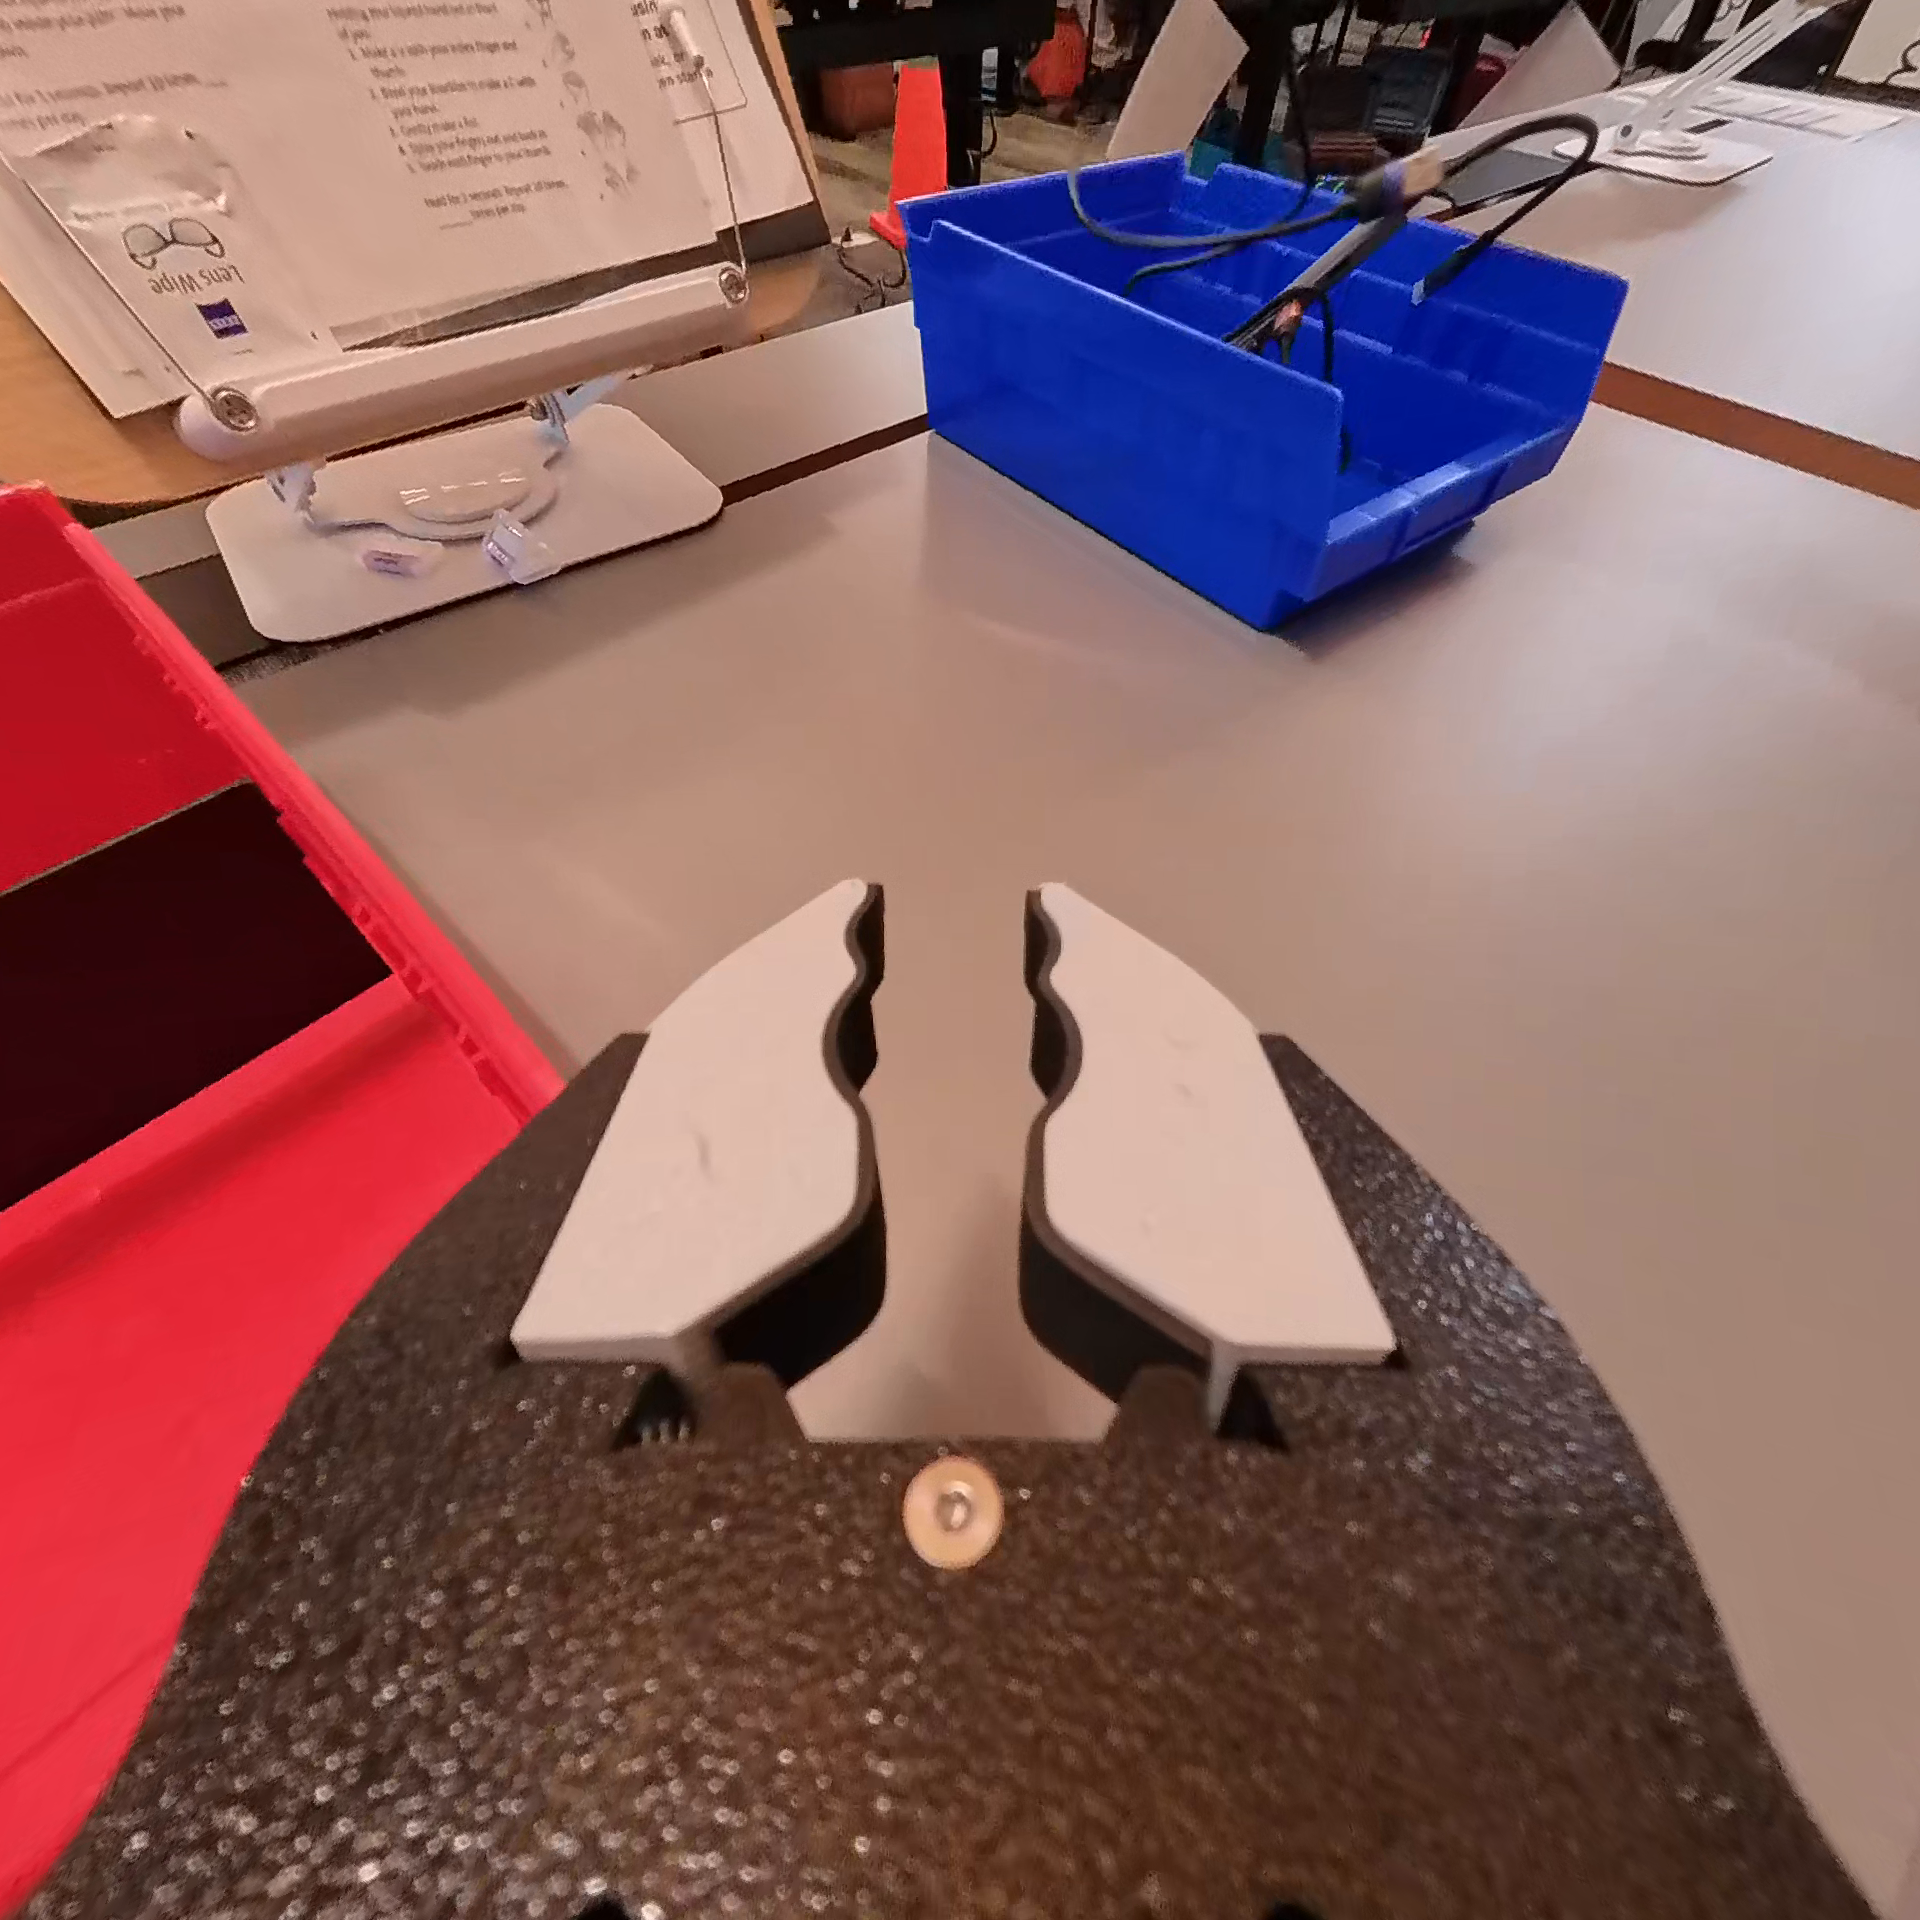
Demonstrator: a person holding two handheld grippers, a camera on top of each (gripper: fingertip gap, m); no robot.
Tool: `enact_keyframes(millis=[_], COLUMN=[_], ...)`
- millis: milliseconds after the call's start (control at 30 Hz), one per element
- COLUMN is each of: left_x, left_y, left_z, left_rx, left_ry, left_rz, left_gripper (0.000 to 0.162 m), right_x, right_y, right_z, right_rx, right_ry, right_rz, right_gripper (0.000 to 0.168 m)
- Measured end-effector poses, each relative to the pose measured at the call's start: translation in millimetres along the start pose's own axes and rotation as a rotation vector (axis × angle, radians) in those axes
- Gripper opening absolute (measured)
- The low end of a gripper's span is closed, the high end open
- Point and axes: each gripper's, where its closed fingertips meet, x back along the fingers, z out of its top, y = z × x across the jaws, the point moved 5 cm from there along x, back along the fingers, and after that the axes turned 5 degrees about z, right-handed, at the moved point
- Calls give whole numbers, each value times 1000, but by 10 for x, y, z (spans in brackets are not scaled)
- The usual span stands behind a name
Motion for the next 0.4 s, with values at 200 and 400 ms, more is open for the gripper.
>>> enact_keyframes(millis=[200,400], left_x=[-49,-95], left_y=[-11,9], left_z=[-67,-127], left_rx=[3,-2], left_ry=[-27,-54], left_rz=[-8,-20], left_gripper=[25,25], right_x=[-326,-443], right_y=[-161,-220], right_z=[-295,-335], right_rx=[-473,-809], right_ry=[-123,-66], right_rz=[154,391], right_gripper=[25,25])
